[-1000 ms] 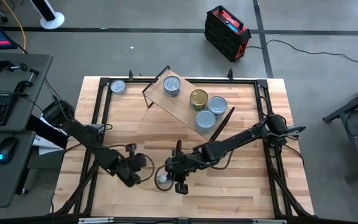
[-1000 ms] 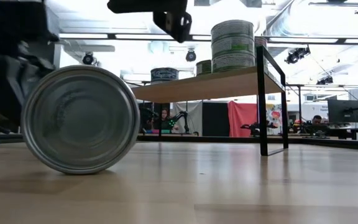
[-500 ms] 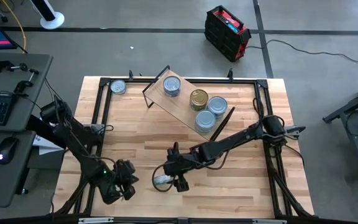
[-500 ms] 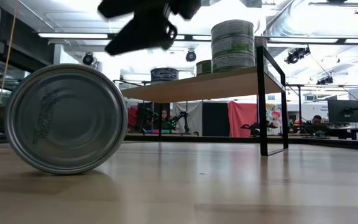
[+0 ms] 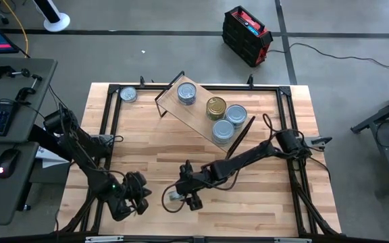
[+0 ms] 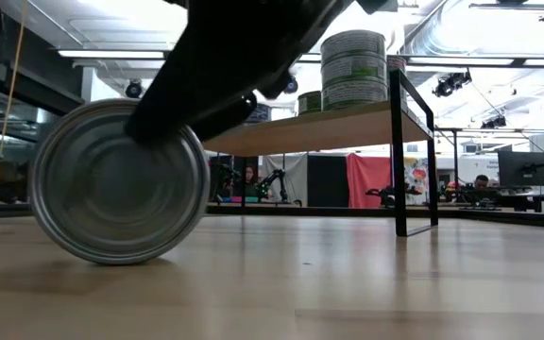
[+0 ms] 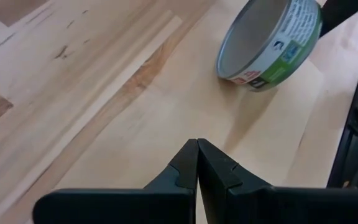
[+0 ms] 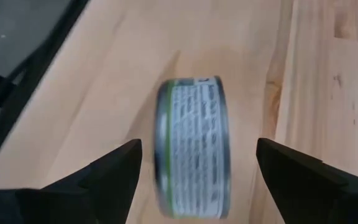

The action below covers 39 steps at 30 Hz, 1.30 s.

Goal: Stack canned seafood by type on shelf
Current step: Stack the white-green tuna can on top of the other white-green tuna cans on the shelf

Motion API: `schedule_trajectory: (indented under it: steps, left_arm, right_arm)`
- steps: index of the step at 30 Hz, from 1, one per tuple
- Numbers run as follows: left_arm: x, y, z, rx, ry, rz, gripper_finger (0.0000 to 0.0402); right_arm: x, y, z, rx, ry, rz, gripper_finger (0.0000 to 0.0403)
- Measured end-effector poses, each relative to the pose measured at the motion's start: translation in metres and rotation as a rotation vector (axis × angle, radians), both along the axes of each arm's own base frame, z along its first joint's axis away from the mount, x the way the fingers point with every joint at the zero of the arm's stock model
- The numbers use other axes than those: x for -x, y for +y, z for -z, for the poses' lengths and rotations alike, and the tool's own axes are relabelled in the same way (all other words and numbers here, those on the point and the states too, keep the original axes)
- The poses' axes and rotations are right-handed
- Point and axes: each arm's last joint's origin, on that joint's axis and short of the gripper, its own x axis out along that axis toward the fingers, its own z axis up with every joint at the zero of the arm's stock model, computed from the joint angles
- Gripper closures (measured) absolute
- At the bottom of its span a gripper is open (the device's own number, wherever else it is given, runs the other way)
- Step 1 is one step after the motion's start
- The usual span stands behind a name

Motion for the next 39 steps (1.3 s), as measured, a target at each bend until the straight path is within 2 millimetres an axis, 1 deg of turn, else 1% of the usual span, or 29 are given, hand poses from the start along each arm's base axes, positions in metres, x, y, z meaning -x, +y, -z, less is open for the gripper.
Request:
schedule_trajectory:
  steps: [4,7,9,11,13,14,15,17,20,25,27,32,35,37,39]
  left_arm:
    - [0.0,0.001,0.0,-0.011,-0.001,-0.004,0.0401]
    - [0.001,0.002,0.0,-0.028,0.0,-0.007,0.0401]
    - [0.001,0.003,0.001,-0.041,0.006,-0.001,0.0401]
    - [0.002,0.004,0.001,-0.064,0.014,0.007,0.0401]
    - [0.002,0.005,0.001,-0.092,0.013,0.021,0.0401]
    - [0.002,0.006,0.001,-0.11,0.011,0.024,0.0401]
    - [0.003,0.006,0.001,-0.126,0.011,0.03,0.0401]
    - [0.002,0.008,0.001,-0.16,0.005,0.04,0.0401]
    - [0.0,0.011,0.001,-0.212,-0.005,0.046,0.0401]
    - [-0.01,0.019,0.0,-0.258,-0.003,0.044,0.0401]
    - [-0.016,0.024,0.0,-0.274,0.0,0.042,0.0401]
    - [-0.033,0.032,-0.002,-0.285,-0.028,0.047,0.0401]
    - [-0.039,0.036,-0.003,-0.301,-0.033,0.065,0.0401]
    - [-0.042,0.038,-0.003,-0.307,-0.021,0.073,0.0401]
    - [-0.044,0.04,-0.003,-0.286,-0.009,0.072,0.0401]
  right_arm:
    - [-0.002,0.001,0.004,0.013,-0.013,0.012,0.0104]
    - [-0.001,0.002,0.005,0.026,-0.014,0.023,0.0136]
    - [-0.001,0.003,0.005,0.031,-0.015,0.024,0.0168]
    - [0.0,0.005,0.003,0.03,-0.018,0.018,0.0212]
    - [0.004,0.009,-0.004,0.022,-0.024,0.015,0.0262]
    - [0.006,0.011,-0.011,0.014,-0.032,0.012,0.0284]
    - [0.009,0.013,-0.02,0.003,-0.045,0.012,0.0291]
    - [0.018,0.014,-0.044,-0.016,-0.072,0.026,0.0291]
    - [0.038,0.01,-0.083,0.008,-0.099,0.086,0.0291]
    - [0.079,-0.008,-0.145,0.138,-0.203,0.294,0.0291]
    - [0.095,-0.017,-0.165,0.202,-0.246,0.381,0.0291]
    - [0.13,-0.037,-0.197,0.386,-0.305,0.551,0.0291]
    - [0.15,-0.049,-0.213,0.511,-0.326,0.611,0.0291]
    - [0.162,-0.056,-0.215,0.611,-0.294,0.633,0.0291]
    - [0.173,-0.062,-0.212,0.706,-0.241,0.657,0.0291]
